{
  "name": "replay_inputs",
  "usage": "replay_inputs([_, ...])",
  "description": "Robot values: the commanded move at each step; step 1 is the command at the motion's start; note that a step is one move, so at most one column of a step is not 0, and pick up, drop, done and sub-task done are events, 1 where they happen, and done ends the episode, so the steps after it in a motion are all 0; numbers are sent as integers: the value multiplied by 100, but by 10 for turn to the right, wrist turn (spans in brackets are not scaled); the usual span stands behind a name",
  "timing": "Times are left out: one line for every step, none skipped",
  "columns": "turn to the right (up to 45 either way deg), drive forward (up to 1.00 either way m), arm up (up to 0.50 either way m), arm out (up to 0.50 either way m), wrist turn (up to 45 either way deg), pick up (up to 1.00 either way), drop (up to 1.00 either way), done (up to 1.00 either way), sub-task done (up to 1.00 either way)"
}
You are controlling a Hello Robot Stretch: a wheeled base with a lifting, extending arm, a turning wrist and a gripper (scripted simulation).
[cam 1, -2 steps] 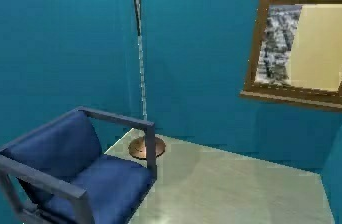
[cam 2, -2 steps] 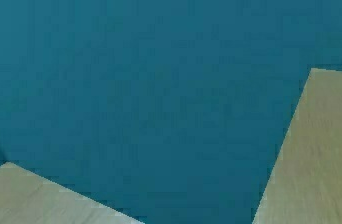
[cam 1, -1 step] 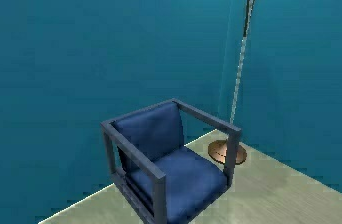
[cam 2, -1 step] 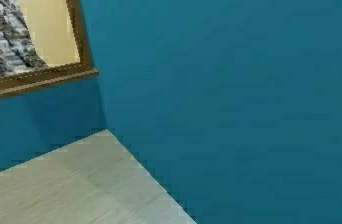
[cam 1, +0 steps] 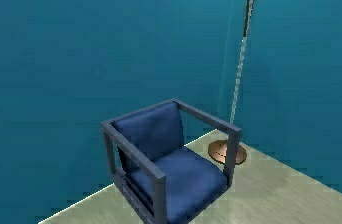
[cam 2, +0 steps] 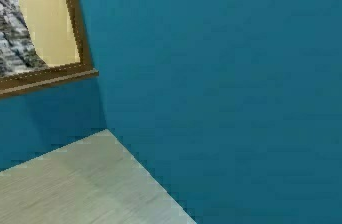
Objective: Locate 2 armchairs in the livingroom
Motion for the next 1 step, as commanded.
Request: replay_inputs([-450, 0, 0, 0, 0, 0, 0, 0, 0])
